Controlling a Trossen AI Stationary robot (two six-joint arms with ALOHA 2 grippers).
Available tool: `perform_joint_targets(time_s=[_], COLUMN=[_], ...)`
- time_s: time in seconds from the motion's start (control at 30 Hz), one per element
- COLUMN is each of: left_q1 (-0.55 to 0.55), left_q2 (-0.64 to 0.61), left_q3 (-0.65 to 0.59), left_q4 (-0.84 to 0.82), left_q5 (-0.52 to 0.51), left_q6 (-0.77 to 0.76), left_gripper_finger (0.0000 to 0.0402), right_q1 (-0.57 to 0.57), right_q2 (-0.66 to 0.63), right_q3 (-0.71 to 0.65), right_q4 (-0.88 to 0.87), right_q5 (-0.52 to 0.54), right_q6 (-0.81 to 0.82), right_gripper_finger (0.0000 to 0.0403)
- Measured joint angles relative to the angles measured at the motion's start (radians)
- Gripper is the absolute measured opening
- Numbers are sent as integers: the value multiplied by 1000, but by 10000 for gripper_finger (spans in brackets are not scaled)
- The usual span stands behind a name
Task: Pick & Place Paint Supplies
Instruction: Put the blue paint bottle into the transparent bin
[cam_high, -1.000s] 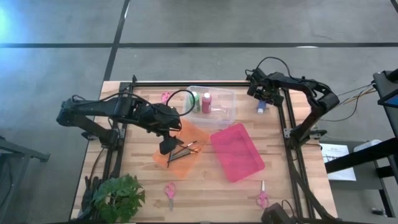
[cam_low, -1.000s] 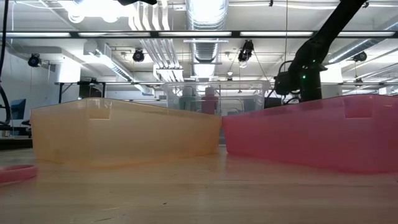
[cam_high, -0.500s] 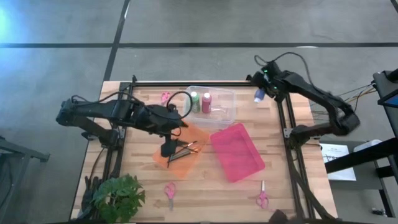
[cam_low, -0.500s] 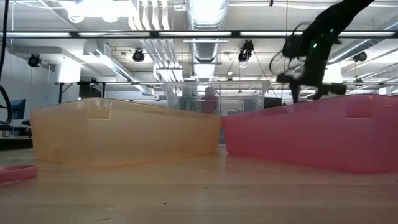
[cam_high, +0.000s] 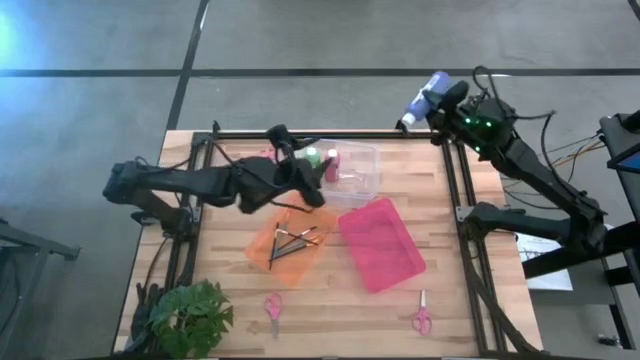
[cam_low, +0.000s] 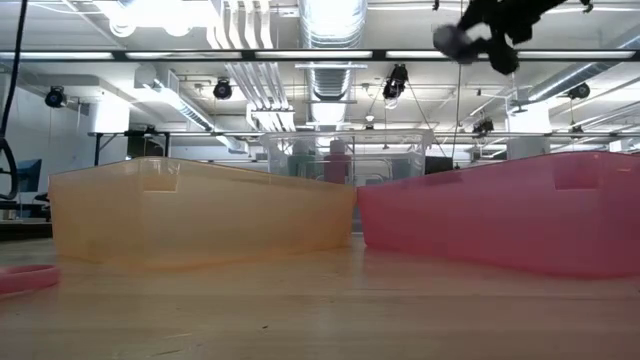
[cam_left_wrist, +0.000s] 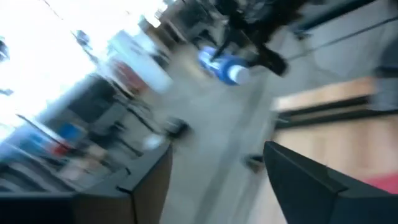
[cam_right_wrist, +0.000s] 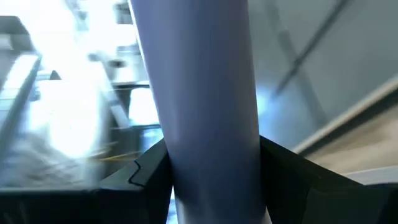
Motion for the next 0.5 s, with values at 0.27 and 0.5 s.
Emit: perform_joint_targets(time_s=[0.27,0.5], left_q1=[32,47], left_q2=[182,316], left_q3=[59,216], left_q4=[371,377], left_q5=[10,63], left_q6=[453,517], left_gripper_finger=[226,225], right_q1=[136,215], right_q2=[40,137], right_q3=[102,244], right_q4=[65,73], right_q5=[64,93], right_q6=[17,-63], right_gripper_finger=[186,186])
